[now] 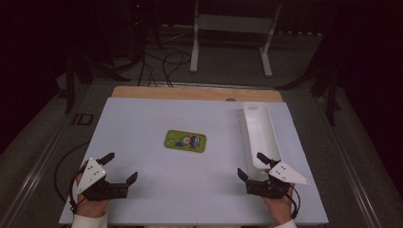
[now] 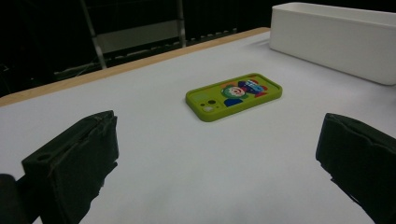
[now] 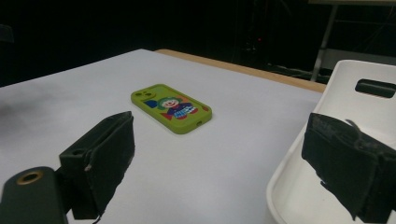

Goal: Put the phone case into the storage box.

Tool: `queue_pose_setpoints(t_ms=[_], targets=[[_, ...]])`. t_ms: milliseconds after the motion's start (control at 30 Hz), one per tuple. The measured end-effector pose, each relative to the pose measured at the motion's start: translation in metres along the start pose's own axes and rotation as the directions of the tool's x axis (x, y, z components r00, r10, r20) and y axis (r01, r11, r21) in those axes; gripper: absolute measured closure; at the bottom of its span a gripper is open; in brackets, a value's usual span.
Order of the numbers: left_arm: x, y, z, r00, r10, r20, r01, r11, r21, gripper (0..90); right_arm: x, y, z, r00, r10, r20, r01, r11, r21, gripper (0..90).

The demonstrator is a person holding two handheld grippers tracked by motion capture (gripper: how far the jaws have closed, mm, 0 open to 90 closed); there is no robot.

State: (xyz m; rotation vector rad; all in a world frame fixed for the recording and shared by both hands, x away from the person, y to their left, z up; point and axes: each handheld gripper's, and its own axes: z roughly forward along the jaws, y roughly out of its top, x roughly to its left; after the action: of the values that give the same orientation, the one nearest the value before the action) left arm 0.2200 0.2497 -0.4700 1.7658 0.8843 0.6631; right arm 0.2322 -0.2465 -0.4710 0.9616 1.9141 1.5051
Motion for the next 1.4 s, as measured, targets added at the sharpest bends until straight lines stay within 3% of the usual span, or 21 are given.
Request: queue_pose_setpoints(t_ms=[367, 833, 1400], targets=[[-0.001, 0.000, 0.001, 1.0000, 0.002, 0.000, -0.002, 0.9999, 0.010, 0.0, 0.000, 0.000, 0.000, 1.0000, 0.005, 0.004, -0.005, 1.000, -0.005, 9.5], [0.001, 0.002, 0.004, 0.9996, -0.026, -0.013, 0.026, 0.9993, 0.026, 0.0, 0.001, -0.002, 0.001, 0.9998, 0.013, 0.013, -0.013, 1.000, 0.002, 9.5], [-0.004, 0.024, 0.017, 1.0000, 0.003, 0.007, -0.003, 0.9995, 0.031, 0.0, 0.000, -0.003, 0.002, 0.9995, 0.017, 0.026, -0.017, 1.000, 0.002, 9.5]])
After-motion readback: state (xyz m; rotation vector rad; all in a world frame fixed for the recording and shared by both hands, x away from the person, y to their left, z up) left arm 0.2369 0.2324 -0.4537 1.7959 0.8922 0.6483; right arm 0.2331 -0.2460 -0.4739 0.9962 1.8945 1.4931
